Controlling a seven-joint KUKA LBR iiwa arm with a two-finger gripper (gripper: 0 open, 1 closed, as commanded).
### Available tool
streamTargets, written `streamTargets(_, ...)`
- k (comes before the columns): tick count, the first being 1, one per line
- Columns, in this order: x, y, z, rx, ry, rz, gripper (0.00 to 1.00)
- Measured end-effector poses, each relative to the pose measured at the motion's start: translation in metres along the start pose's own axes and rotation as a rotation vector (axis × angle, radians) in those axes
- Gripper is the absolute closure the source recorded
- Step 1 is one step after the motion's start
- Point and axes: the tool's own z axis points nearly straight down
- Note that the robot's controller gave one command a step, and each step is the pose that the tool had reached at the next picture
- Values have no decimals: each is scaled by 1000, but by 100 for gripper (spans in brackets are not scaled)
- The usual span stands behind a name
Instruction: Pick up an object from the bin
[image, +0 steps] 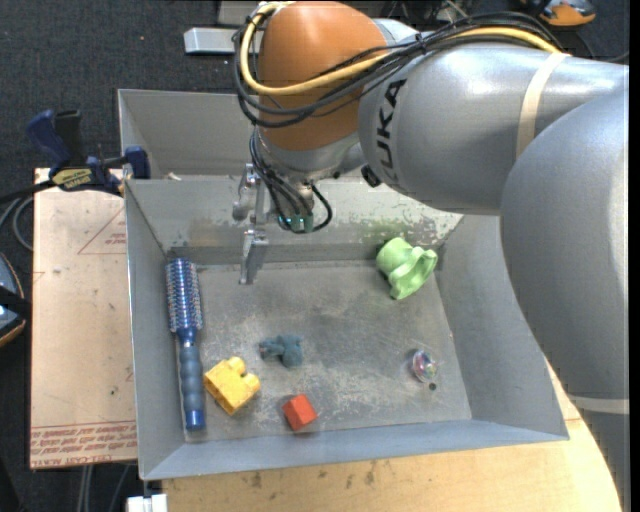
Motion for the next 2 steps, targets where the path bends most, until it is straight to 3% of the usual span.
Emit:
streamTargets(1, 76, 10, 140, -4, -13, 103, 0)
streamTargets(2, 96, -40, 132, 2, -5, 88, 0)
